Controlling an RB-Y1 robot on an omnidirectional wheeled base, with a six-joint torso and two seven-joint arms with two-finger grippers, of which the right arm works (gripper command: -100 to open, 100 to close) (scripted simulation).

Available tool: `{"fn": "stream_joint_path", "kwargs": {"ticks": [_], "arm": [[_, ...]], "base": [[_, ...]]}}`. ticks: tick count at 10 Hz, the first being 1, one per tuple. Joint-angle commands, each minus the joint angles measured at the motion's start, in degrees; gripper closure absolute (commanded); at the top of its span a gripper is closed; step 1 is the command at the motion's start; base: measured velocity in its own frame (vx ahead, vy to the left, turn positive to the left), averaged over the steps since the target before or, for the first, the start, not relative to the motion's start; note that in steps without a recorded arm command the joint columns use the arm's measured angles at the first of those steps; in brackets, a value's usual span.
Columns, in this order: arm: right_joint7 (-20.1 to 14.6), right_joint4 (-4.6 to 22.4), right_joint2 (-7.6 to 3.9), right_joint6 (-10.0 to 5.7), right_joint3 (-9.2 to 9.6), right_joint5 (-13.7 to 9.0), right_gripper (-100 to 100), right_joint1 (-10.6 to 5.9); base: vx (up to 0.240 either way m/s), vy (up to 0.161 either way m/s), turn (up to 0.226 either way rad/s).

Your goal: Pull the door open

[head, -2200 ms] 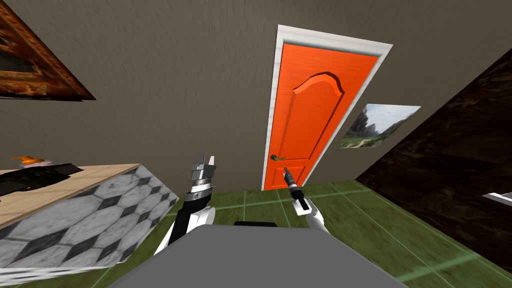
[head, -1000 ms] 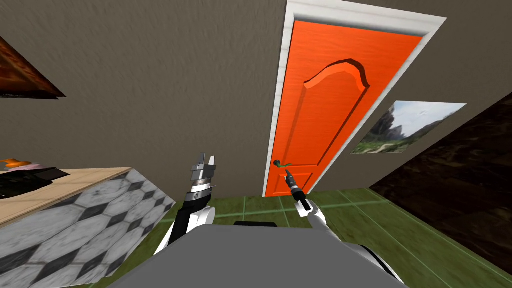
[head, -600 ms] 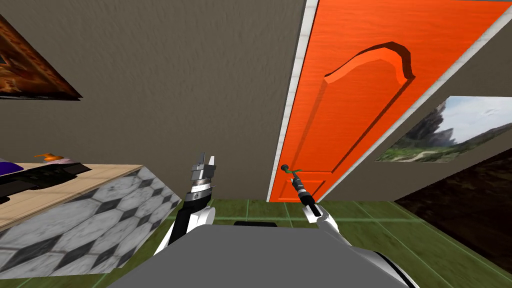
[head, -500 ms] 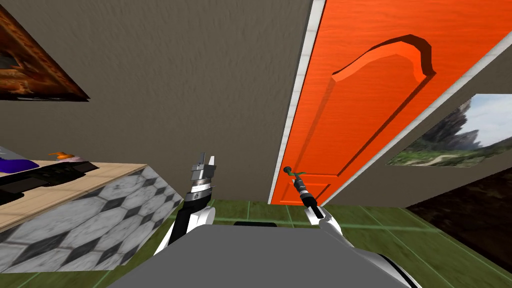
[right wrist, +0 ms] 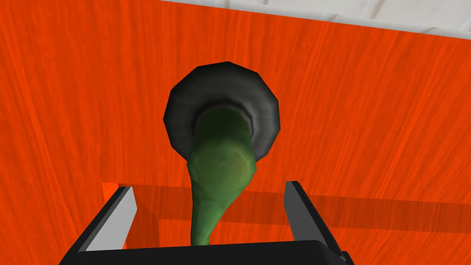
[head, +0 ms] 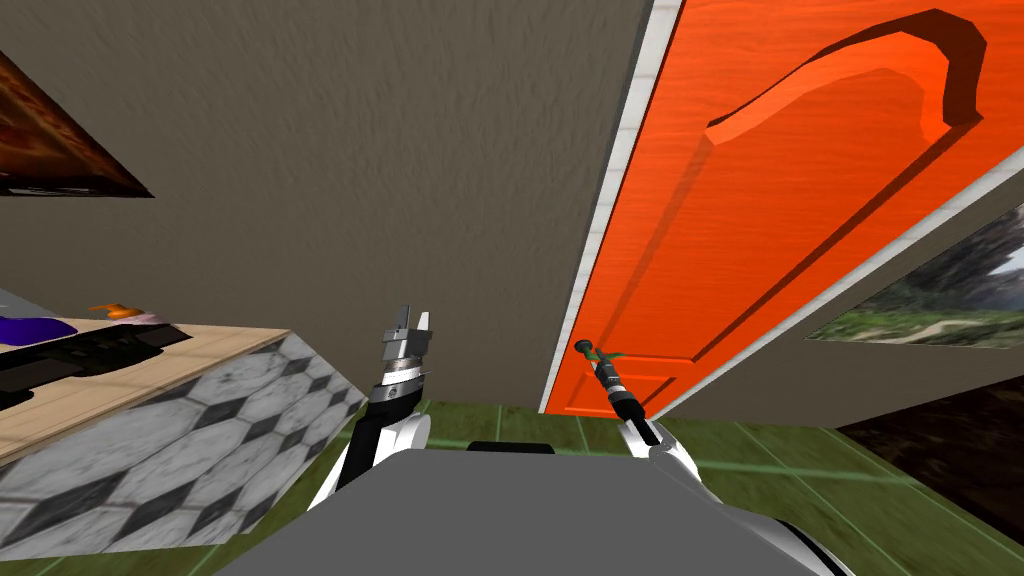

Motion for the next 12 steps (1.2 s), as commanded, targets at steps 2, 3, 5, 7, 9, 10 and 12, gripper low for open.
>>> {"fn": "stream_joint_path", "kwargs": {"ticks": [2, 3, 5, 7, 9, 10, 12], "arm": [[0.0, 0.1, 0.01, -0.03, 0.0, 0.0, 100, 0.03], [0.0, 0.1, 0.01, -0.03, 0.0, 0.0, 100, 0.03], [0.0, 0.1, 0.01, -0.03, 0.0, 0.0, 100, 0.03], [-1.4, 0.1, -0.82, -1.44, 0.43, 0.7, 100, 0.77], [-2.9, 0.0, -1.84, -3.15, 0.96, 1.6, 100, 1.62], [-4.1, 0.0, -2.6, -4.43, 1.36, 2.3, 100, 2.25], [-6.3, -0.1, -4.05, -6.87, 2.12, 3.5, 100, 3.46]], "base": [[0.0, 0.0, 0.0], [0.0, 0.0, 0.0], [0.0, 0.0, 0.0], [-0.048, -0.021, 0.048], [-0.161, -0.072, 0.122], [-0.195, -0.09, 0.119], [-0.233, -0.091, 0.131]]}}
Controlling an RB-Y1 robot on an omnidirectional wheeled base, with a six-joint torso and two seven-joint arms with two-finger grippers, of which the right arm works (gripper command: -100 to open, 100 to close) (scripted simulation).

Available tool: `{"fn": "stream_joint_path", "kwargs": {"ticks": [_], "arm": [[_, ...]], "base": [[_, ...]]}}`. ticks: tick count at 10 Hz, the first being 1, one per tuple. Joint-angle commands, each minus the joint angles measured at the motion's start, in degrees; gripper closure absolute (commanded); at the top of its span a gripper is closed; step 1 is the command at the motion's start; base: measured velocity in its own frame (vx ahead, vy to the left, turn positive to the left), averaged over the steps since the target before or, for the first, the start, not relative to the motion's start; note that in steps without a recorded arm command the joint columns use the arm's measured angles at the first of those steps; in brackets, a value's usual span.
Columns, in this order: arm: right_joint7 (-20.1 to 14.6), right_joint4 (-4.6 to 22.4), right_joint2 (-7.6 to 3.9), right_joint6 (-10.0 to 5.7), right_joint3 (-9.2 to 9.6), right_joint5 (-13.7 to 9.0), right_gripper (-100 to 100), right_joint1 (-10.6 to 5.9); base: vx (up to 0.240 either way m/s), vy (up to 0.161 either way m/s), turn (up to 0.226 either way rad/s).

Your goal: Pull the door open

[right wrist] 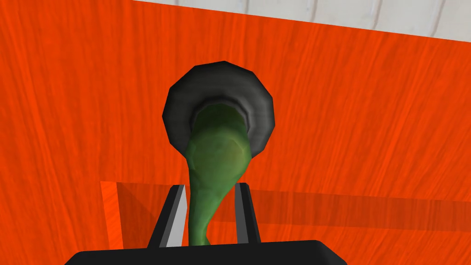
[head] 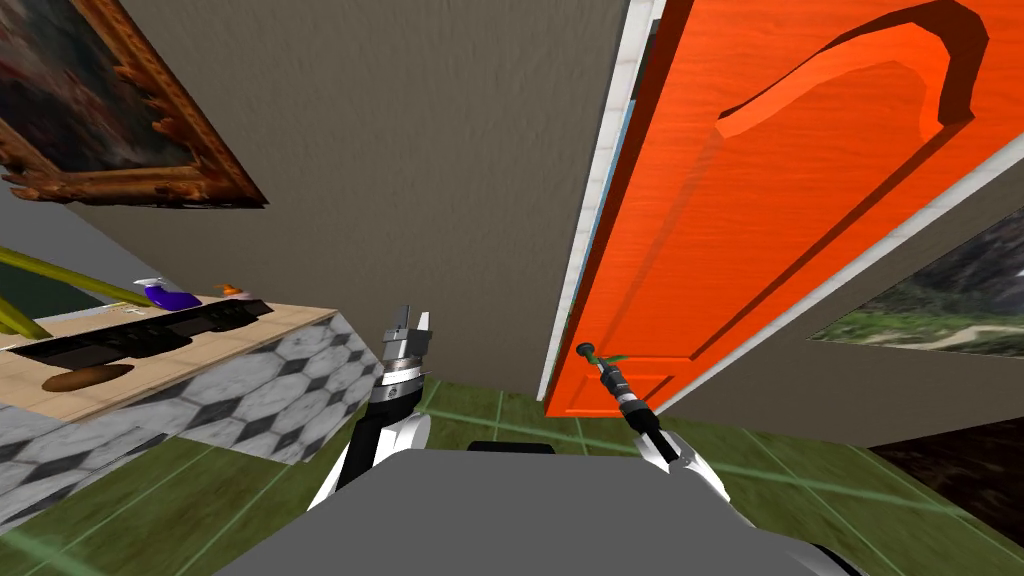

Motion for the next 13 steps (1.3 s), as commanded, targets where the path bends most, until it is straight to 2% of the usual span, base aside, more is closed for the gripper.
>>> {"fn": "stream_joint_path", "kwargs": {"ticks": [1, 2, 3, 4, 8, 10, 11, 12, 13], "arm": [[-1.1, 0.6, -0.82, -1.7, 0.36, 0.7, 100, 0.37], [-1.9, 0.6, -1.31, -2.52, 0.62, 1.1, 100, 0.78], [-1.3, 1.4, -0.81, -2.11, 0.62, 0.9, 100, 0.42], [-2.3, 1.9, -1.62, -4.44, 0.5, 1.6, 100, 1.57], [-3.7, 2.4, -3.06, -7.81, 0.12, 2.5, 100, 3.21], [-5.0, 2.8, -4.4, -10.98, -0.24, 3.4, 100, 4.76], [-5.0, 2.8, -4.4, -10.98, -0.24, 3.4, 100, 4.76], [-5.4, 3.0, -4.77, -11.85, -0.34, 3.7, 100, 5.18], [-5.1, 3.4, -4.22, -11.38, -0.02, 3.7, 100, 4.62]], "base": [[-0.186, -0.076, 0.076], [-0.132, -0.068, 0.063], [-0.062, -0.03, 0.014], [-0.159, -0.084, 0.179], [-0.163, -0.083, 0.136], [-0.159, -0.088, 0.169], [-0.162, -0.078, 0.104], [-0.127, -0.047, 0.064], [-0.058, -0.02, 0.015]]}}
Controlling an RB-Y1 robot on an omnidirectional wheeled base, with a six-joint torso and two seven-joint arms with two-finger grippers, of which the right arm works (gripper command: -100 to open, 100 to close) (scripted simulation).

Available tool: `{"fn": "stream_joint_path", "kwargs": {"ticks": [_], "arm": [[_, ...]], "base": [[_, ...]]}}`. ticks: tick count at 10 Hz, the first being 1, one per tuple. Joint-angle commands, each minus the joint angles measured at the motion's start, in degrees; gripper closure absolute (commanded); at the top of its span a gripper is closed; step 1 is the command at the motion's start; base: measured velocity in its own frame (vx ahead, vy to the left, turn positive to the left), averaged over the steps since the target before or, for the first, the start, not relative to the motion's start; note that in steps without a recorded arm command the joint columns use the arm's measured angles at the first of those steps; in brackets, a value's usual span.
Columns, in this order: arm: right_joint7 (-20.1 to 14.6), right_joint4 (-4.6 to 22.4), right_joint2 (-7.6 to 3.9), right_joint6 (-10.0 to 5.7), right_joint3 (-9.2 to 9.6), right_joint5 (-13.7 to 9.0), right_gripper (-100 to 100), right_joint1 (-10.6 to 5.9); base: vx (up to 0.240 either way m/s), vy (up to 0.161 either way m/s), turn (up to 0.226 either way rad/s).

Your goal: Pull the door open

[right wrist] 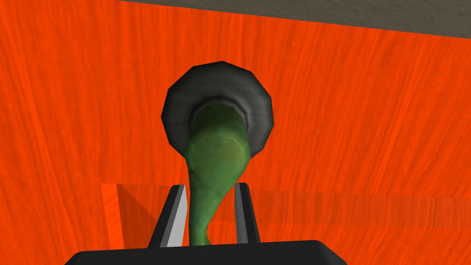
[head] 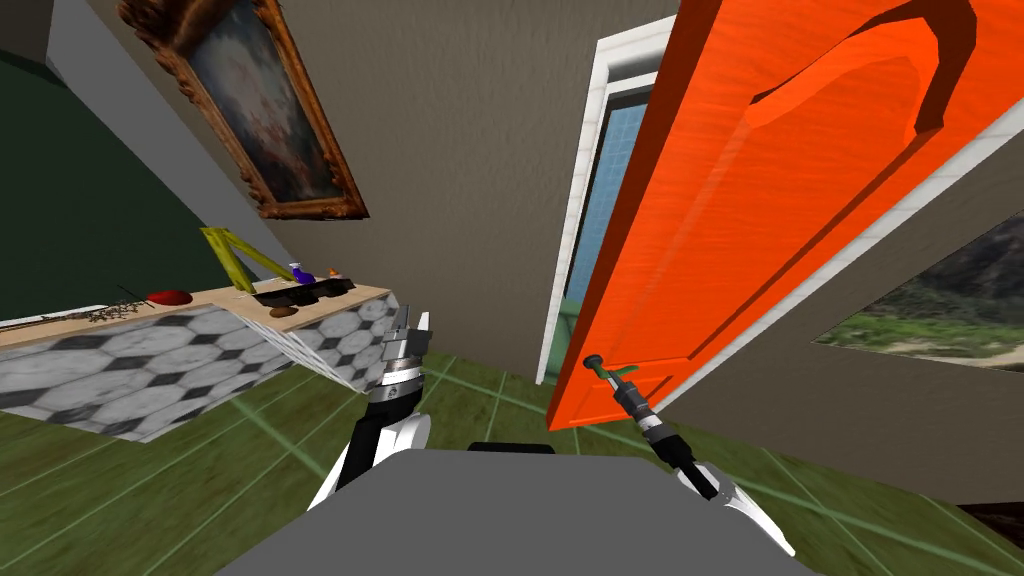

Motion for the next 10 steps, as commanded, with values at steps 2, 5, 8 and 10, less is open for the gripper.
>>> {"fn": "stream_joint_path", "kwargs": {"ticks": [2, 5, 8, 10], "arm": [[-0.4, 0.6, -0.66, -1.81, -0.32, 0.4, 100, 0.63], [-0.8, 1.5, -1.53, -4.24, -0.75, 0.9, 100, 1.47], [-1.2, 2.0, -2.12, -5.84, -1.04, 1.3, 100, 2.03], [-1.4, 2.1, -1.81, -5.99, -0.87, 1.7, 100, 2.37]], "base": [[-0.193, -0.095, 0.204], [-0.217, -0.115, 0.179], [-0.194, -0.106, 0.144], [-0.106, -0.025, 0.088]]}}
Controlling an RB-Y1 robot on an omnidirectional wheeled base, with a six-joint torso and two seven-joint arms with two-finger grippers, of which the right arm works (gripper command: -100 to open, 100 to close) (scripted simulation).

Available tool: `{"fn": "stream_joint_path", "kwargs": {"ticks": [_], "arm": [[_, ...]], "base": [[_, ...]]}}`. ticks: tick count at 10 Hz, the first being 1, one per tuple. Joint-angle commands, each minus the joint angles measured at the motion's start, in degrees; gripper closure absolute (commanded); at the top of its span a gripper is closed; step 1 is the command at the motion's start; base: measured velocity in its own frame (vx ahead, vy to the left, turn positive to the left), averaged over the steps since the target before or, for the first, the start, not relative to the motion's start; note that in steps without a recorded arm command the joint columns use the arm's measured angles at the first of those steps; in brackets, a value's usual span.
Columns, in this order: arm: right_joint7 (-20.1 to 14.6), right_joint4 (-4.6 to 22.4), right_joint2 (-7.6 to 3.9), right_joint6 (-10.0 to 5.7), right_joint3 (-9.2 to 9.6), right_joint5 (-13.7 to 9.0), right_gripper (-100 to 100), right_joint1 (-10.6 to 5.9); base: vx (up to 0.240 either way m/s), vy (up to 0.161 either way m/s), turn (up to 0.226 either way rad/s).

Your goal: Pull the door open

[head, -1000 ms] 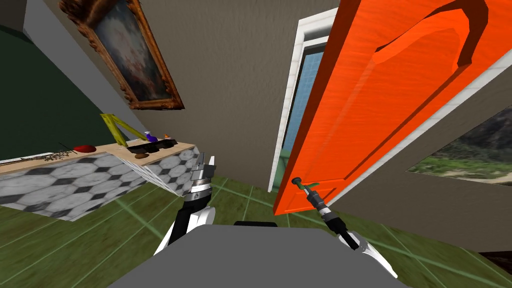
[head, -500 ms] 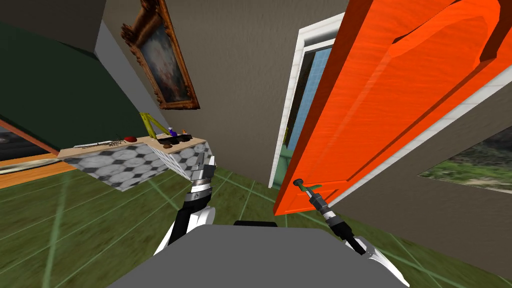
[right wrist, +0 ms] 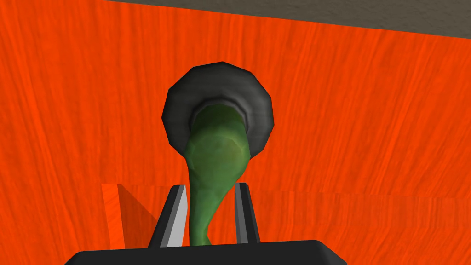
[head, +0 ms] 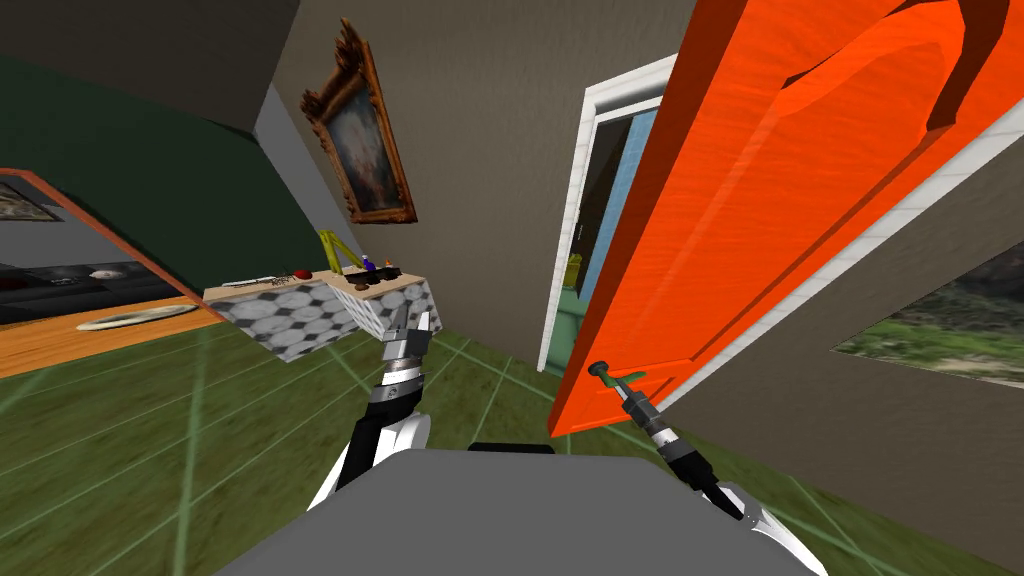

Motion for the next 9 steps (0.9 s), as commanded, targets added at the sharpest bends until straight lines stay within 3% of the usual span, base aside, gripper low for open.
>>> {"fn": "stream_joint_path", "kwargs": {"ticks": [1, 8, 9], "arm": [[0.0, 0.1, -0.07, -0.69, -0.23, 0.3, 100, 0.25], [-0.1, 1.9, -0.93, -3.58, -1.61, 1.2, 100, 0.55], [0.1, 3.3, -0.71, -3.91, -1.18, 1.3, 100, -0.3]], "base": [[-0.229, -0.112, 0.238], [-0.215, -0.113, 0.178], [-0.083, -0.037, 0.041]]}}
